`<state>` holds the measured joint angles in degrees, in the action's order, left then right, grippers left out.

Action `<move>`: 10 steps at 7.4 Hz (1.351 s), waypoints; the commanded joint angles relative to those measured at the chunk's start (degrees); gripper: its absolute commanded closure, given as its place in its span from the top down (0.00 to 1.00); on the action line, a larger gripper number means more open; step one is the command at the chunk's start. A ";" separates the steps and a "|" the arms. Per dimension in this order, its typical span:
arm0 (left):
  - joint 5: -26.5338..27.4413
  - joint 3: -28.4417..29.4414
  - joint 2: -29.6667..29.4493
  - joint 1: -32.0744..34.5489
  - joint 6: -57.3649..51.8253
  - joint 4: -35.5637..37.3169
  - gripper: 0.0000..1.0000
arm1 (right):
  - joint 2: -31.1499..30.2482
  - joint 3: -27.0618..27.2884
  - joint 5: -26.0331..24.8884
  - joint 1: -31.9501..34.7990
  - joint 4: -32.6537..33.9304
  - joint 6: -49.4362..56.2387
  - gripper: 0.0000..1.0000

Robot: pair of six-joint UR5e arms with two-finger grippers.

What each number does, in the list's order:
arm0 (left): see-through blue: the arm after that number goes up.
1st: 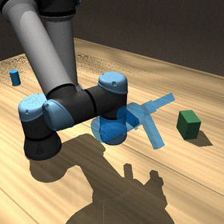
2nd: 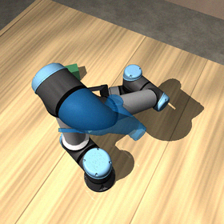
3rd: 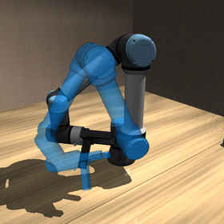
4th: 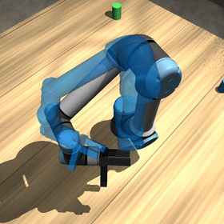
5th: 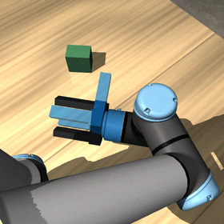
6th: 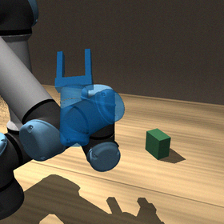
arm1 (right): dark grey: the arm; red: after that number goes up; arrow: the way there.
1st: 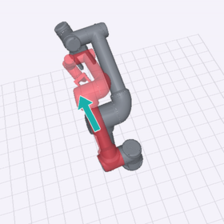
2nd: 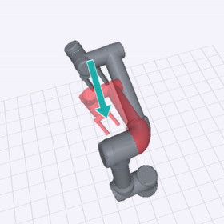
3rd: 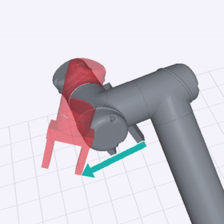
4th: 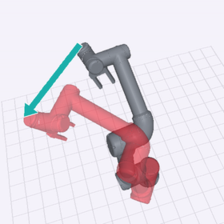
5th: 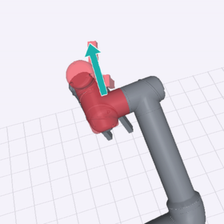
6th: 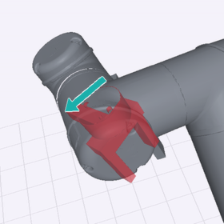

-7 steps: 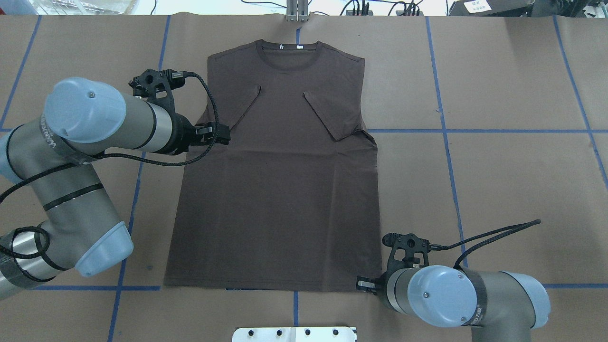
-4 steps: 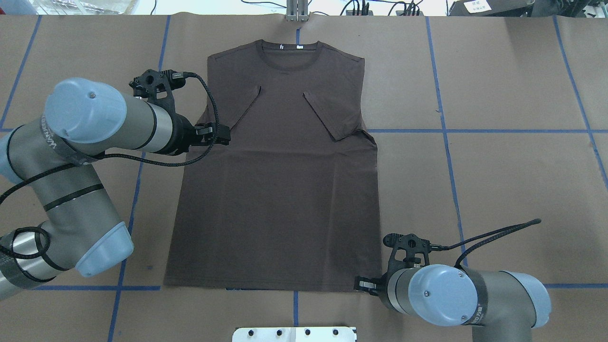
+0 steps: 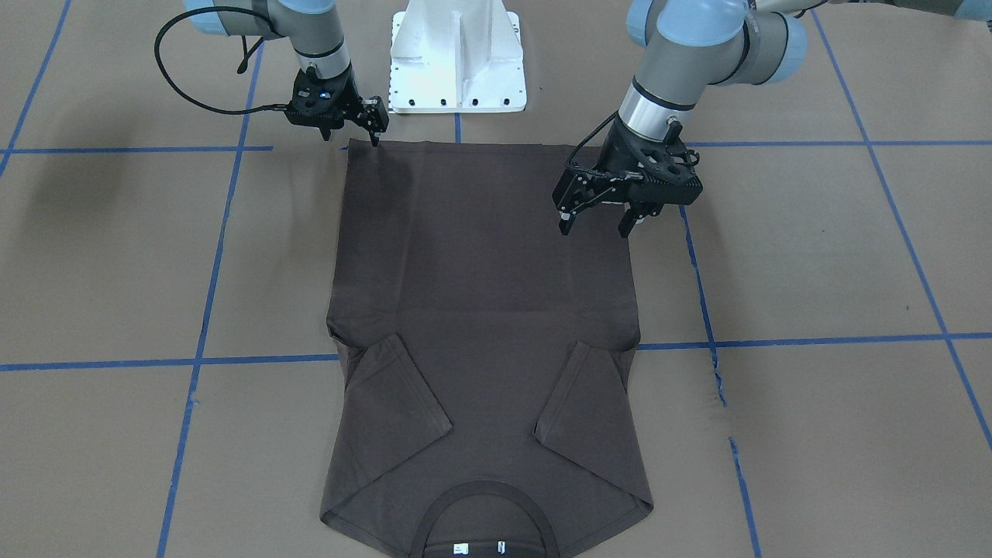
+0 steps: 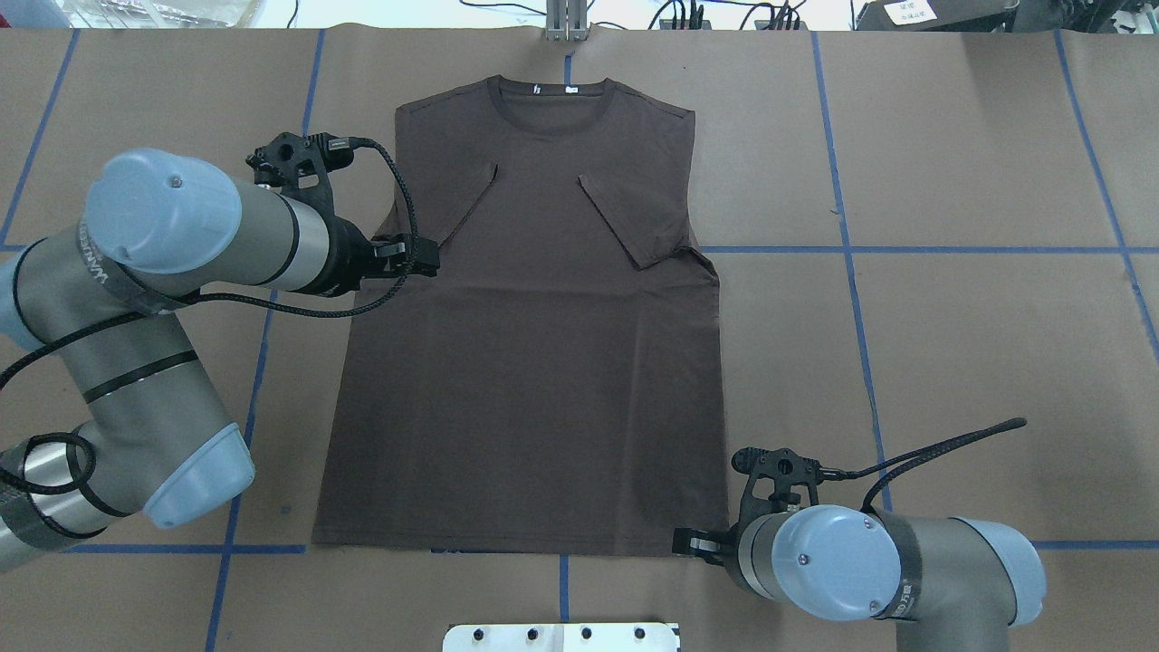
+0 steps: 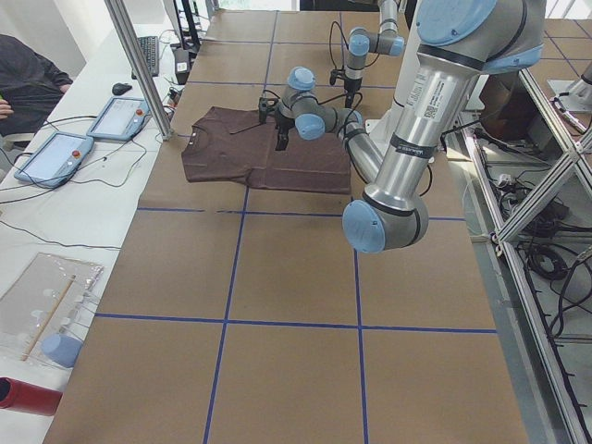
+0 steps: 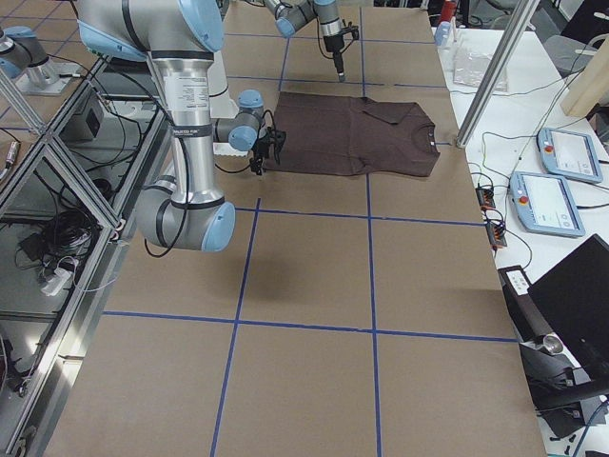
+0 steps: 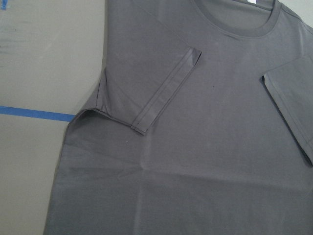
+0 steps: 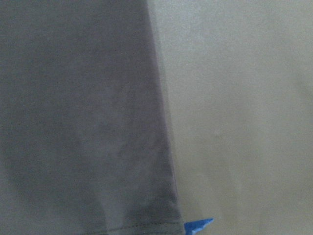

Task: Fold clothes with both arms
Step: 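Position the right gripper at the hem corner while the left gripper waits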

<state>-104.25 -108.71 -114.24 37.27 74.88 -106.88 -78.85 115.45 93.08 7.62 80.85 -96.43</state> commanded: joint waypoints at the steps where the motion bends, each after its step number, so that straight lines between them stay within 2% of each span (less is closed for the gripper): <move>1: 0.01 -0.01 0.07 0.00 0.00 0.00 1.00 | 0.10 -0.05 0.00 0.29 0.10 0.01 0.47; 2: 0.10 -0.01 0.07 0.00 0.00 0.00 1.00 | 0.10 0.03 0.00 0.38 0.01 0.02 0.20; 3: 0.10 -0.01 0.07 0.00 0.00 0.00 1.00 | 0.10 0.04 0.43 0.55 0.01 0.10 0.00; 6: 0.01 -0.01 0.07 0.00 0.00 0.00 1.00 | 0.27 0.38 0.97 0.91 -0.25 -0.16 0.00; 8: -0.16 -0.10 0.07 -0.35 0.70 0.09 1.00 | 0.02 3.09 1.32 2.65 -0.16 0.19 0.00; 9: 0.01 -0.45 1.28 -2.96 4.71 0.00 1.00 | -0.07 4.16 1.84 3.80 -0.16 0.71 0.00; 10: 0.79 -4.19 5.91 -6.82 8.06 -0.09 1.00 | 0.01 4.17 1.85 3.89 -0.25 0.89 0.00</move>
<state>-104.09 -109.94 -112.24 34.28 78.96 -106.87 -78.83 119.00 94.70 10.88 80.65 -95.89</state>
